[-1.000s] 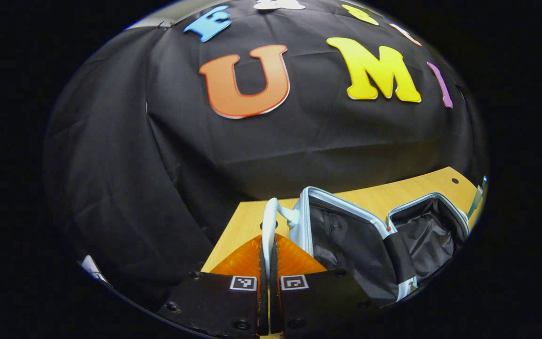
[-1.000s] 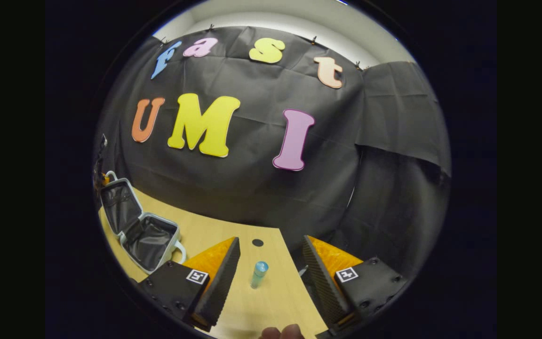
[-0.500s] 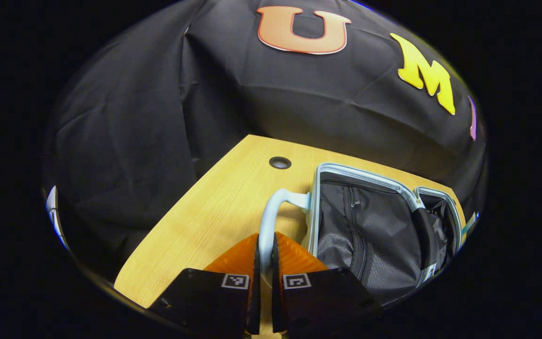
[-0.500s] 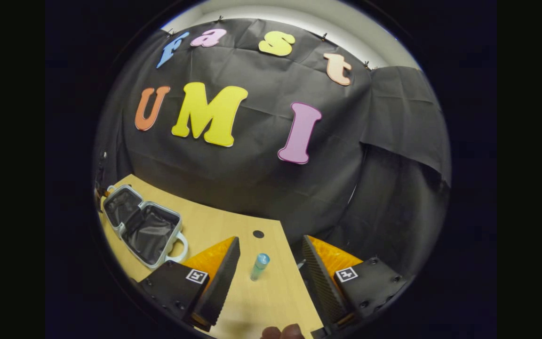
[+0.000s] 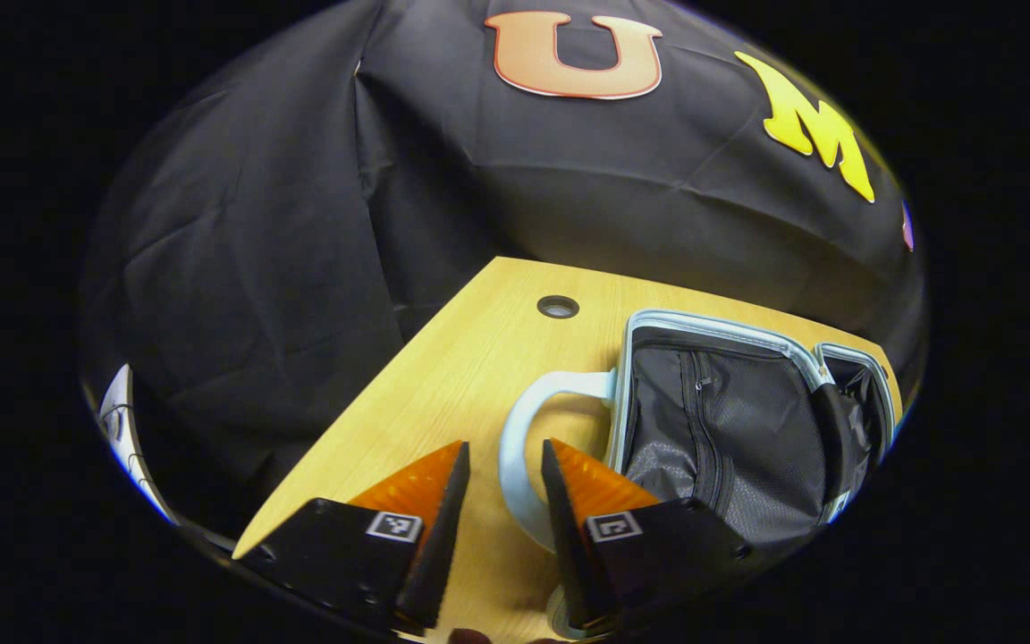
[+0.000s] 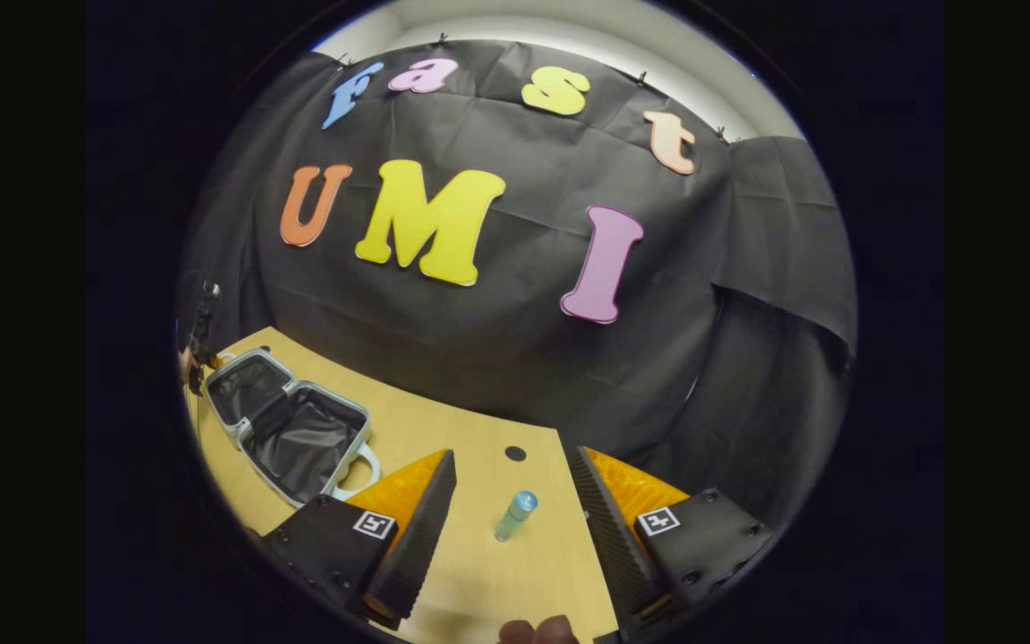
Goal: First open the suitcase, pack the skin care products into it, and then close the suitcase.
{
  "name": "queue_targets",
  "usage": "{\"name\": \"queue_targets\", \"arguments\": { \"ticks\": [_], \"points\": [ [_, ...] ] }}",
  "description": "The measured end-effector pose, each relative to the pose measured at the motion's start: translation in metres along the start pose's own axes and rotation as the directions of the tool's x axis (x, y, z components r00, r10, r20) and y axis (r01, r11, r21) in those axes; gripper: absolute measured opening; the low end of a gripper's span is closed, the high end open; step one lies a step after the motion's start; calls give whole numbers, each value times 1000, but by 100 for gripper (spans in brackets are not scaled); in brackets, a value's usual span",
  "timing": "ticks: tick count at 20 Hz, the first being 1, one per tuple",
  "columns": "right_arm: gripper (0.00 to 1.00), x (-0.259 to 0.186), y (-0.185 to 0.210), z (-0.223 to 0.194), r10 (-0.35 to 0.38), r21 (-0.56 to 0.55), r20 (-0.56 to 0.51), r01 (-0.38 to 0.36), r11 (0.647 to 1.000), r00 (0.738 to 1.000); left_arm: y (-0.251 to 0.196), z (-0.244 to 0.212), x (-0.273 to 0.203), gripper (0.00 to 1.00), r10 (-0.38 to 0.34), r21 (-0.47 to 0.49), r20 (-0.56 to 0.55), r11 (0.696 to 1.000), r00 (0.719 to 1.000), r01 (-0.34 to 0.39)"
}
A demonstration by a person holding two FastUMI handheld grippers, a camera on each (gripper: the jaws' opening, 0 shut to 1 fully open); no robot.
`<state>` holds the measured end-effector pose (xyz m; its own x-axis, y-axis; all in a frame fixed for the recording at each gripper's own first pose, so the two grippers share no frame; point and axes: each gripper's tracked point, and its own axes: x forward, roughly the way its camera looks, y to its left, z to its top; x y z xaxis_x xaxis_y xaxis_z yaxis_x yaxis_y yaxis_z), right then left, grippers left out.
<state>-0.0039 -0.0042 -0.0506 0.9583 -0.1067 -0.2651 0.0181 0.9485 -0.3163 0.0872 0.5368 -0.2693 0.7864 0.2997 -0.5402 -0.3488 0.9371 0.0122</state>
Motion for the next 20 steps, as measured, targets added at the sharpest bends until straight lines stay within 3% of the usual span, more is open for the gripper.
{"name": "queue_targets", "arguments": {
  "ticks": [1,4,5,8,12,20],
  "points": [
    [80,0,3,0,14,3,1,-14,1000,1000,3,8,-8,62,15,-1,19,1000,1000,-15],
    [80,2,8,-2,53,29,9,-54,998,999,8,38,-33,95,68,26,104,997,992,-71],
    [80,2,6,-2,63,35,14,-64,997,998,6,53,-47,98,73,40,141,996,987,-80],
    [80,7,-2,-3,85,75,31,-87,993,996,-20,104,-96,98,76,83,260,991,963,-101],
    [80,13,-20,-4,96,138,58,-103,985,994,-80,156,-174,98,80,54,409,992,909,-111],
    [80,14,-82,-34,39,233,65,-53,971,997,-255,142,-279,98,-20,-3,477,1000,879,24]
  ]
}}
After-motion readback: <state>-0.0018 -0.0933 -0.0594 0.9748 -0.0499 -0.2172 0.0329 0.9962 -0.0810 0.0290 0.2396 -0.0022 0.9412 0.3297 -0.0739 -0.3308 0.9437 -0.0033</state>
